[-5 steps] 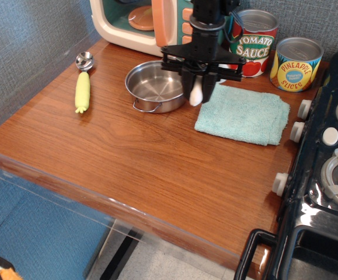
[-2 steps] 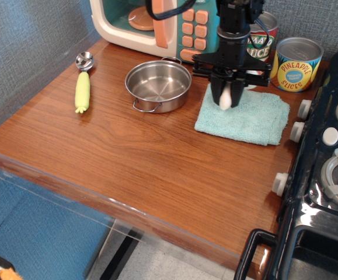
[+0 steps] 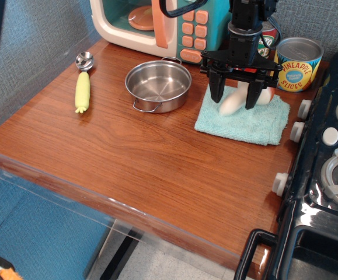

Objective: Place the mushroom on the blue towel

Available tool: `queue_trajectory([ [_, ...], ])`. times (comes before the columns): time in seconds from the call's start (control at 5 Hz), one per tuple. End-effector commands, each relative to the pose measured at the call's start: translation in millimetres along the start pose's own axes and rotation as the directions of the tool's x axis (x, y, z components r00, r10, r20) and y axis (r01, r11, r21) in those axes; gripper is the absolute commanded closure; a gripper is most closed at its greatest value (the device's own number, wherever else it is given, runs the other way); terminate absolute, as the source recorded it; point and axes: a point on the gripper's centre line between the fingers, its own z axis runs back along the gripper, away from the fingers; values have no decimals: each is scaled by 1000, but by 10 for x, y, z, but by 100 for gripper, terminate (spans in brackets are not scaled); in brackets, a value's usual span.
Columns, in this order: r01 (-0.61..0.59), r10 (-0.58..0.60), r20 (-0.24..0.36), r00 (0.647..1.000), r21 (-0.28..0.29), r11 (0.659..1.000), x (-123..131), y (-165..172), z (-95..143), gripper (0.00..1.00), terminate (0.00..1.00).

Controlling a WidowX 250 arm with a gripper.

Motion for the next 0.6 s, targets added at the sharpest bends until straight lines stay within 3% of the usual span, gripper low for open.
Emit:
queue_trajectory([
  [0.0, 7, -9, 134, 991, 16, 1000, 96, -104, 658, 0, 0],
  [0.4, 31, -29, 134, 991, -13, 999, 58, -112, 707, 0, 0],
])
